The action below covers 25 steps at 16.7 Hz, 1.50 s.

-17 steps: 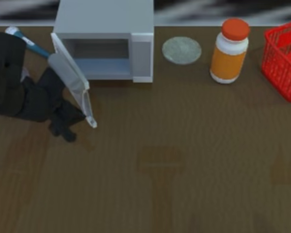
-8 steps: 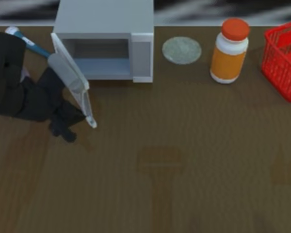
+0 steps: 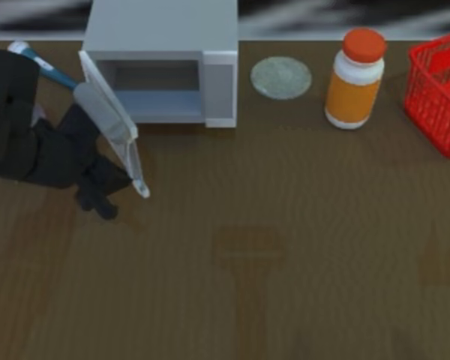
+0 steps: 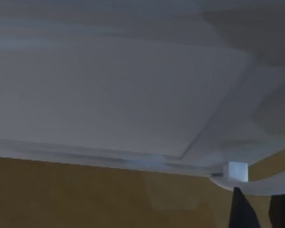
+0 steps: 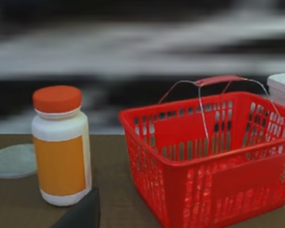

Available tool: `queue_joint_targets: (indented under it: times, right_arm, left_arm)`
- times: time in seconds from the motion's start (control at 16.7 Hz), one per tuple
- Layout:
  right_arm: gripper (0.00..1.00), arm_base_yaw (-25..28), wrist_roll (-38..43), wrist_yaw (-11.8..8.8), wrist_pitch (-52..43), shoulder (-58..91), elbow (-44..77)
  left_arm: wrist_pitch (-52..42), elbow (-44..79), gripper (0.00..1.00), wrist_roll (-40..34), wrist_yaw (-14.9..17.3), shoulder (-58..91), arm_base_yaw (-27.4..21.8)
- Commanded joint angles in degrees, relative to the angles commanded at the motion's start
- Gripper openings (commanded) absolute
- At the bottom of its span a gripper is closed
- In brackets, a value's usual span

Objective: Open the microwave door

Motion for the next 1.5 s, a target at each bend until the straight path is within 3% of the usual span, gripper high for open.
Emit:
queue_joint_targets:
  times: [1.5]
  right_arm:
    - [1.00, 0.00, 0.00, 0.00, 0.00, 0.00, 0.00]
  left_arm:
    - [-2.72, 0.90, 0.00, 4.57, 2.21, 0.48, 1.80]
